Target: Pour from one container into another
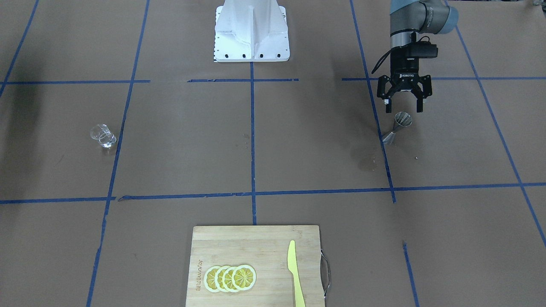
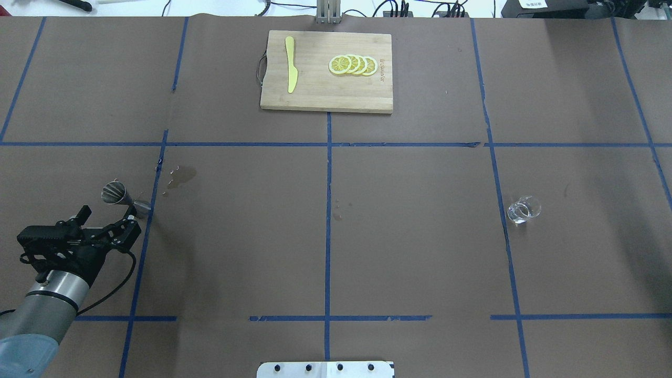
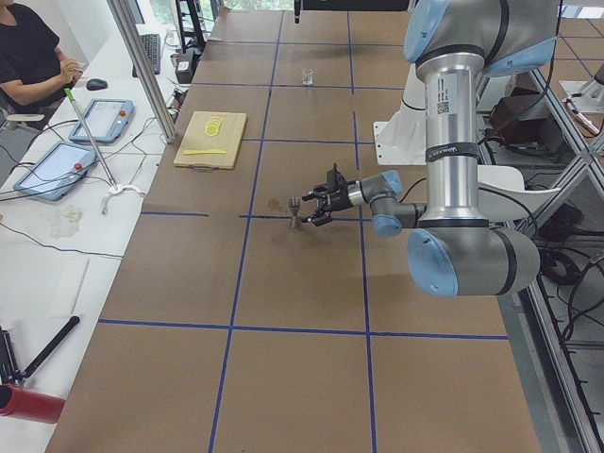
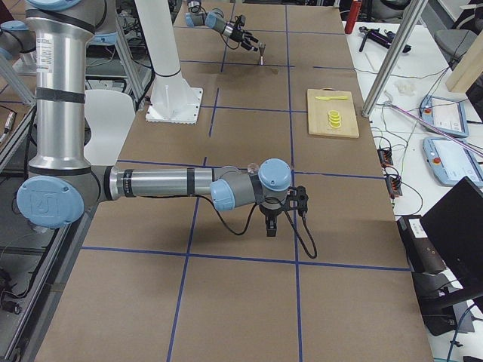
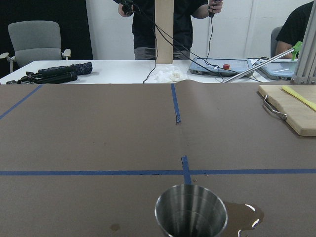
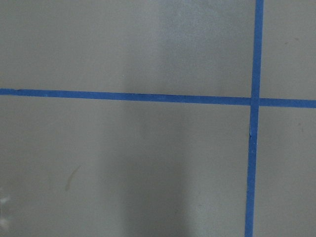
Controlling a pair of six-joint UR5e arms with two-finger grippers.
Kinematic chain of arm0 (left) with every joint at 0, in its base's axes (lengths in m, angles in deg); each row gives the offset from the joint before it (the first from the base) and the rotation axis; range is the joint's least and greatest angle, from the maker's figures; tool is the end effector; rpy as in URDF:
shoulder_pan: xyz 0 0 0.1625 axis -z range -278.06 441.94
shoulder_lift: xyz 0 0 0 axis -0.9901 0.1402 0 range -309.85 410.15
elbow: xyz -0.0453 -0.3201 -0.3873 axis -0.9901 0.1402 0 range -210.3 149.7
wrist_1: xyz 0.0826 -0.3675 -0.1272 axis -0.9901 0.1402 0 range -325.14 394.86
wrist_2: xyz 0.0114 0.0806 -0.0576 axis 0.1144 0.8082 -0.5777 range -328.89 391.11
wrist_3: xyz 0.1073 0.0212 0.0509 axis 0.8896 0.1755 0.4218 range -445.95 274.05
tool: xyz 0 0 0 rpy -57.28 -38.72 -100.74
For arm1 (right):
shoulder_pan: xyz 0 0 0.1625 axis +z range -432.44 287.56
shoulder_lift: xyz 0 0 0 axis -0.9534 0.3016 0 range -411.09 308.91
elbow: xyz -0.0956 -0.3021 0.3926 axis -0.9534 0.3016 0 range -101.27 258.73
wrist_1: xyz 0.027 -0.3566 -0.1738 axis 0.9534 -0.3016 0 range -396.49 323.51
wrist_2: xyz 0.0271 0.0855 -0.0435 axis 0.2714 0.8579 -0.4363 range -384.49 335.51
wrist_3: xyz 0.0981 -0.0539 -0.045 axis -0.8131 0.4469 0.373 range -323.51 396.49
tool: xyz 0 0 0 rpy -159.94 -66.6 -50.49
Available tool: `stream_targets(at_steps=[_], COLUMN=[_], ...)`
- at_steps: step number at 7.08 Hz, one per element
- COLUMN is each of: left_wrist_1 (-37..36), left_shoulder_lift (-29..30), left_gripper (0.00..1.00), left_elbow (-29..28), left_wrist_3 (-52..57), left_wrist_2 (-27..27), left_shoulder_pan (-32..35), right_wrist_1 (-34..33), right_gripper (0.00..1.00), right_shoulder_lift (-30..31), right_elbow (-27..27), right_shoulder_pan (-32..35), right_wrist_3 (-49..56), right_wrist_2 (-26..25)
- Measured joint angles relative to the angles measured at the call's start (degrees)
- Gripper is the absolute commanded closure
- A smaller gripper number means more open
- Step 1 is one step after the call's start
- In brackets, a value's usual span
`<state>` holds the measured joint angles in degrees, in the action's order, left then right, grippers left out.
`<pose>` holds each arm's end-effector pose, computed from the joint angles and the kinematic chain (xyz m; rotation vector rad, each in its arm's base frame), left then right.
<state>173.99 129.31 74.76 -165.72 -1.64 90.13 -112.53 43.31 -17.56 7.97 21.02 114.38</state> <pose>0.3532 -0.2880 0.5894 1.0462 0.6904 -0.4330 -0.0336 -0.4540 0.7023 0.0696 -0.8830 -0.0220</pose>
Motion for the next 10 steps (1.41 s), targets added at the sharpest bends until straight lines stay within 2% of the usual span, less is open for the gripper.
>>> stream_targets(at_steps=[3,8,10], left_wrist_1=[0.27,1.19,1.47], left_shoulder_lift=[2.95,6.86,7.47], left_gripper=[0.00,0.00,0.01], left_elbow=[-4.16,-8.48,-10.22], left_wrist_3=[-2.07,-3.46,-3.33], left_wrist_2=[0.44,7.35,8.28], left_shoulder_pan=[-0.02,-0.05,0.04], right_wrist_1=[0.01,0.60,0.76], right_gripper=[0.00,0.00,0.00], right_shoulder_lift=[0.06,0.02,0.02], right_elbow=[-0.13,-0.16,-0.17], right_shoulder_pan=[0.00,0.00,0.00], right_wrist_3=[0.00,0.02,0.08], right_wrist_2=[0.00,0.00,-0.30])
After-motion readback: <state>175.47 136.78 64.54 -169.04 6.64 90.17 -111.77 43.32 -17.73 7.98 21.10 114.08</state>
